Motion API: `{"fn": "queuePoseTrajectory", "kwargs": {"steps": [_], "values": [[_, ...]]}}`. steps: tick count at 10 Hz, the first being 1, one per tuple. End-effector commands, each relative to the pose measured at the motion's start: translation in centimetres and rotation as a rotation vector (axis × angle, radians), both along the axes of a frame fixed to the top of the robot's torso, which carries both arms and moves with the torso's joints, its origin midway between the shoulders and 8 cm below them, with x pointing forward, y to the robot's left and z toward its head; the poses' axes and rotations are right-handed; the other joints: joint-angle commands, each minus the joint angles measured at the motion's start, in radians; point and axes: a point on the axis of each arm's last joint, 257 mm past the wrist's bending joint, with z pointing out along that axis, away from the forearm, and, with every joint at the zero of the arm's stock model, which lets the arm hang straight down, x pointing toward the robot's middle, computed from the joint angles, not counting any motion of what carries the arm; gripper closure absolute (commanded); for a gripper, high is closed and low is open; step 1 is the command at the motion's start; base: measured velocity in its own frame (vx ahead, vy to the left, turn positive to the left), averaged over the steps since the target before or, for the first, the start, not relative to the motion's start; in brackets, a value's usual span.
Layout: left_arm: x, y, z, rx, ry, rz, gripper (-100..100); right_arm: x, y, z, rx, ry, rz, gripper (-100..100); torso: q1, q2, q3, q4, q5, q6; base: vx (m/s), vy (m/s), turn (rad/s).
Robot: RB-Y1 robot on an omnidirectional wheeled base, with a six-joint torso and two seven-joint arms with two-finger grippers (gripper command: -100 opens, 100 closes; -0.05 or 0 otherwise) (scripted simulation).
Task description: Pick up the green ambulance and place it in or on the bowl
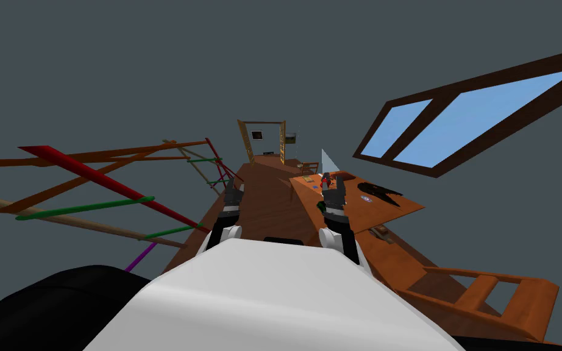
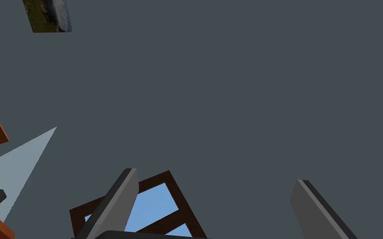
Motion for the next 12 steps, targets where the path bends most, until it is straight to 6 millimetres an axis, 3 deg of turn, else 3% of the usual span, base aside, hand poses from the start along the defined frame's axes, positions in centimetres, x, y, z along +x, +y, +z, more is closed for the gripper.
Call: {"fn": "queuePoseTrajectory", "kwargs": {"steps": [1,4,7,8,10,11,12], "values": [[0.0,0.0,0.0,0.0,0.0,0.0,0,0.4,0.7,-1.6,-0.043,0.045,0.021,-100,0.0,0.0,0.0,0.0,0.0,0.0,-0.052,0.006,0.036],[0.0,0.0,0.0,0.0,0.0,0.0,0,1.2,2.5,-7.2,-0.148,0.192,0.069,-100,0.002,0.011,0.006,0.002,0.0,0.0,-0.166,0.029,0.054],[0.0,0.0,0.0,0.0,0.0,0.0,0,0.7,4.2,-15.7,-0.283,0.395,0.129,-100,0.003,0.017,0.01,0.004,0.001,0.0,-0.241,0.034,0.088],[0.0,0.0,0.0,0.0,0.0,0.0,0,0.7,4.2,-15.8,-0.291,0.396,0.132,-100,0.0,0.017,0.01,0.004,0.0,0.0,-0.156,-0.016,0.028],[0.0,0.0,0.0,0.0,0.0,0.0,0,-0.8,5.0,-21.4,-0.382,0.526,0.174,-100,-0.001,0.011,0.006,0.003,0.0,0.0,-0.169,0.004,0.094],[0.0,0.0,0.0,0.0,0.0,0.0,0,-0.9,4.9,-22.0,-0.391,0.537,0.177,-100,0.0,0.013,0.008,0.003,0.0,0.0,-0.156,0.021,0.038],[0.0,0.0,0.0,0.0,0.0,0.0,0,-2.0,5.0,-25.0,-0.441,0.606,0.2,-100,0.0,0.011,0.007,0.003,0.0,0.0,-0.13,0.03,0.06]]}}
